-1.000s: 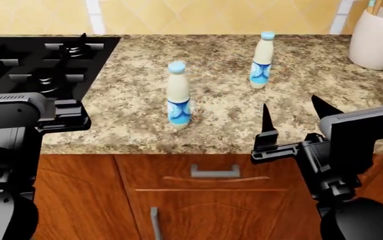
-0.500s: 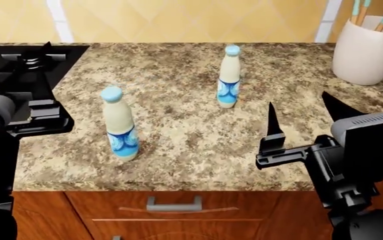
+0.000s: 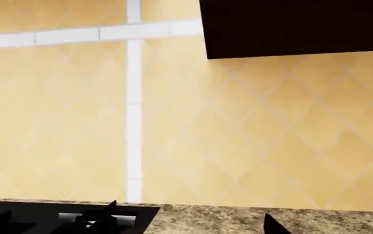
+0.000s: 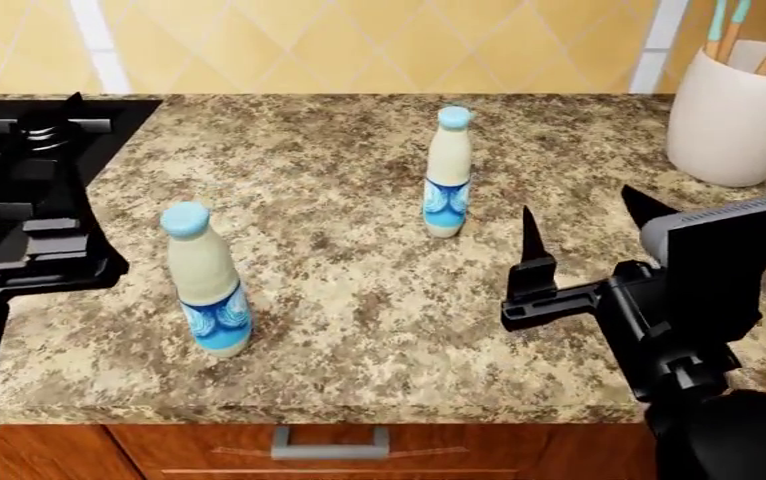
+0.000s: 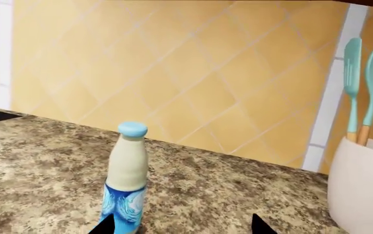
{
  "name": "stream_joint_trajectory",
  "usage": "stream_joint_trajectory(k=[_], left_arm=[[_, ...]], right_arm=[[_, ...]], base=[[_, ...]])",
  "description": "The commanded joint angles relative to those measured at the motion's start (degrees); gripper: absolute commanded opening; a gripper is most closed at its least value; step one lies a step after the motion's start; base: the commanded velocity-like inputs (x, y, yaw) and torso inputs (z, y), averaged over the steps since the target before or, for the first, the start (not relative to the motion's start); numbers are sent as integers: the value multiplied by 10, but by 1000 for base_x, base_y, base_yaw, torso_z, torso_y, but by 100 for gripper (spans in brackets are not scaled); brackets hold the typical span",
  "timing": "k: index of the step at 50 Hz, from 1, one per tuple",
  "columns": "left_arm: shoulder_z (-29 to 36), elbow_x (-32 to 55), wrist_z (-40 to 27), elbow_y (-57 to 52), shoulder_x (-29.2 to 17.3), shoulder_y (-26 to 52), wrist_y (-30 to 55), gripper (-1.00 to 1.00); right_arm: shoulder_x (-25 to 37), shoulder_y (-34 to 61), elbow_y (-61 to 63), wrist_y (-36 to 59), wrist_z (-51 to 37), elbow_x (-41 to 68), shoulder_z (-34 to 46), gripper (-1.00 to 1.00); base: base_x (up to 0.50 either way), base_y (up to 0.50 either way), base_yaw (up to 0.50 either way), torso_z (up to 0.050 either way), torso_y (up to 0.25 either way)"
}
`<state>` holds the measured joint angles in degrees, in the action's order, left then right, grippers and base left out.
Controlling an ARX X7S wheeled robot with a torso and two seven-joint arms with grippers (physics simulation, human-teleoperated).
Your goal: Move the drinks to the dining counter.
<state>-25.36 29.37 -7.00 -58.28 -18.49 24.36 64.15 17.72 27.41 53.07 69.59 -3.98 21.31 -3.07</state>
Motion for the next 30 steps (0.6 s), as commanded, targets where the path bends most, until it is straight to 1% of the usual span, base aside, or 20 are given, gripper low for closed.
stream_joint_trajectory(k=[1, 3, 5, 7, 11, 13, 14, 15, 18, 30], left_arm=[[-176, 281, 26, 0, -43, 68, 170, 100], [-191, 309, 40, 12, -56, 69, 181, 100], [-217, 348, 40, 26, -57, 77, 201, 100], [-223, 337, 54, 24, -64, 57, 184, 100], [-243, 351, 75, 36, -72, 40, 172, 100], [-240, 351, 94, 41, -79, 25, 164, 100], [-250, 364, 113, 52, -80, 16, 160, 100], [-247, 354, 116, 53, -81, 12, 153, 100], [-220, 325, 161, 53, -85, -26, 122, 100], [-214, 344, 225, 48, -101, -66, 96, 100]], right_arm=[[-10, 96, -62, 77, 16, 35, 7, 100], [-9, 111, -84, 77, 19, 34, 13, 100], [-6, 124, -97, 77, 19, 32, 21, 100], [-7, 134, -110, 79, 23, 35, 38, 100], [-10, 146, -132, 80, 25, 36, 54, 100], [-11, 147, -140, 79, 28, 38, 60, 100], [-11, 150, -152, 71, 32, 37, 67, 100], [-10, 150, -156, 68, 31, 35, 72, 100], [-13, 154, -179, 58, 36, 34, 84, 100], [-13, 167, -244, 21, 47, 25, 115, 100]], base=[[0, 0, 0, 0, 0], [0, 0, 0, 0, 0], [0, 0, 0, 0, 0], [0, 0, 0, 0, 0], [0, 0, 0, 0, 0], [0, 0, 0, 0, 0], [0, 0, 0, 0, 0], [0, 0, 0, 0, 0], [0, 0, 0, 0, 0], [0, 0, 0, 0, 0]])
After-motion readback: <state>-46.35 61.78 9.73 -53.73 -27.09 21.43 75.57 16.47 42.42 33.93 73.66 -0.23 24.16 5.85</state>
